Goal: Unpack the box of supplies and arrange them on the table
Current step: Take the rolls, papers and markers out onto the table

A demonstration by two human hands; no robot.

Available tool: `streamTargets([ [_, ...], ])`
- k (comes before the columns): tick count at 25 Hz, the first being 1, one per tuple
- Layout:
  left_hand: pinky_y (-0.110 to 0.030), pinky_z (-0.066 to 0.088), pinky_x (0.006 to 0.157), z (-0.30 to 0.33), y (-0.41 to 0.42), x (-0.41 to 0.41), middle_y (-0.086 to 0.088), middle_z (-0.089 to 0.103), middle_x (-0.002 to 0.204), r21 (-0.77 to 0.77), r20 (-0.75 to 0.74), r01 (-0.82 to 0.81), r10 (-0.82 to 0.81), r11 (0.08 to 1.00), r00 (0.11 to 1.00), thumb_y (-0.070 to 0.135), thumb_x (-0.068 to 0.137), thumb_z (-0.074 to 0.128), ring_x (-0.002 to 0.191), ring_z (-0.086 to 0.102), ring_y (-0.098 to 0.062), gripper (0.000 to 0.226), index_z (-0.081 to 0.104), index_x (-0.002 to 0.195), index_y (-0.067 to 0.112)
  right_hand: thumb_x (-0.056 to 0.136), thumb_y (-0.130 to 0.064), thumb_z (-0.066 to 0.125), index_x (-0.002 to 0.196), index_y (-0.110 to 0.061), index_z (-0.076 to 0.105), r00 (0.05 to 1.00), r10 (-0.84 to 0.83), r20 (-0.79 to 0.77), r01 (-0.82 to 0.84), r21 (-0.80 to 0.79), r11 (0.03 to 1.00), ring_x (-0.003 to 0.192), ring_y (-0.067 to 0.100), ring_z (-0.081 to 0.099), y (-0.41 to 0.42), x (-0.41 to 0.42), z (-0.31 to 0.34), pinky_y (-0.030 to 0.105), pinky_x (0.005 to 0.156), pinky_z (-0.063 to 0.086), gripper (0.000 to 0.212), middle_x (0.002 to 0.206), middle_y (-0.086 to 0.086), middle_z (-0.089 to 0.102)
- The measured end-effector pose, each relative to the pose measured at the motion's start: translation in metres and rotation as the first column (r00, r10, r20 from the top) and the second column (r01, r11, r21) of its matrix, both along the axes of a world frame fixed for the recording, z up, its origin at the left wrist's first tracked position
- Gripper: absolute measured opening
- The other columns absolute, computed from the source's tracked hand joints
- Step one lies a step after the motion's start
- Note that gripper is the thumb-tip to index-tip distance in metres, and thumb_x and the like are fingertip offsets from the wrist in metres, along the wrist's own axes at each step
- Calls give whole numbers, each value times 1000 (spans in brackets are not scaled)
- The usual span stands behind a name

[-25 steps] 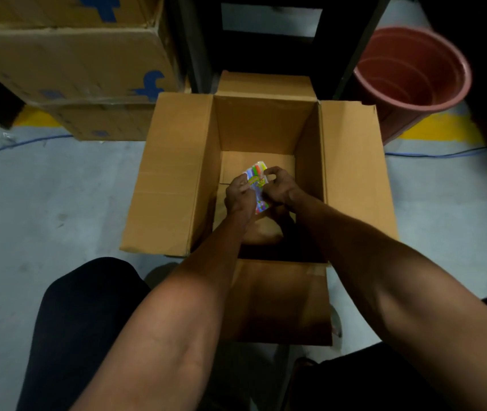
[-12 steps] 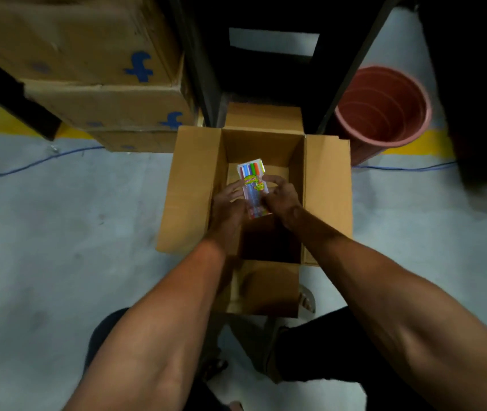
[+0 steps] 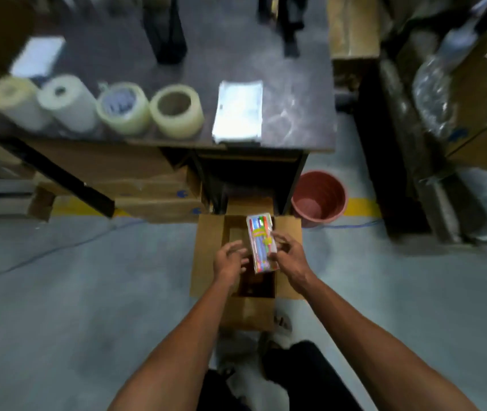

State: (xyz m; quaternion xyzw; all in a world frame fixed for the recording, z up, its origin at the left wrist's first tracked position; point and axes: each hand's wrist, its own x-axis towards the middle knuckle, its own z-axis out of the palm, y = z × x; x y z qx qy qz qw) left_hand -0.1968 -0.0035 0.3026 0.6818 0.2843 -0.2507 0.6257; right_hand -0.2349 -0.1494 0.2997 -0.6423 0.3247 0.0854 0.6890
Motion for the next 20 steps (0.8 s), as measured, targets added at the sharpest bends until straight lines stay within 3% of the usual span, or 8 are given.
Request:
streamTargets([
  [4, -25, 48, 54, 87, -16, 12, -4, 72, 94, 10, 56, -4, 3, 1000, 998, 4, 92, 56, 67, 66, -16, 26, 66, 115, 11, 77, 24, 52, 129, -6, 58, 998, -22, 67, 21, 10, 1000, 97, 28, 69, -27, 13, 90, 39, 73, 60, 61, 116, 21, 68],
  [9, -24, 47, 51, 155, -48, 58, -8, 72, 92, -21, 179, 16, -12, 1000, 984, 3, 90, 55, 69, 65, -22, 25, 67, 112, 10, 77, 23, 53, 129, -7, 58, 988, -43, 149, 49, -38, 998, 92, 26, 68, -59, 61, 153, 31, 63, 58, 60, 111, 21, 69],
  [13, -24, 47, 50, 178, -61, 91, -8, 70, 88, -18, 245, 54, -48, 998, 968, 1, 92, 53, 65, 63, -18, 23, 65, 109, 11, 79, 24, 53, 127, -8, 57, 979, -86, 183, 99, -63, 993, 89, 28, 67, -82, 107, 187, 30, 63, 61, 59, 105, 23, 68],
  [18, -26, 46, 52, 180, -62, 128, -7, 68, 84, -18, 242, 92, -85, 996, 967, 0, 93, 51, 62, 60, -17, 24, 65, 110, 10, 77, 16, 58, 127, -9, 60, 994, -79, 74, 99, -308, 946, 70, 17, 60, -101, 164, 207, 13, 53, 50, 56, 85, 9, 62],
  [20, -26, 47, 52, 183, -58, 140, -8, 69, 85, -7, 241, 106, -101, 994, 965, 1, 92, 51, 62, 61, -17, 23, 66, 108, 9, 77, 11, 59, 127, -9, 61, 996, -85, 28, 89, -375, 923, 74, 18, 58, -101, 181, 205, 17, 61, 51, 54, 90, 6, 60],
])
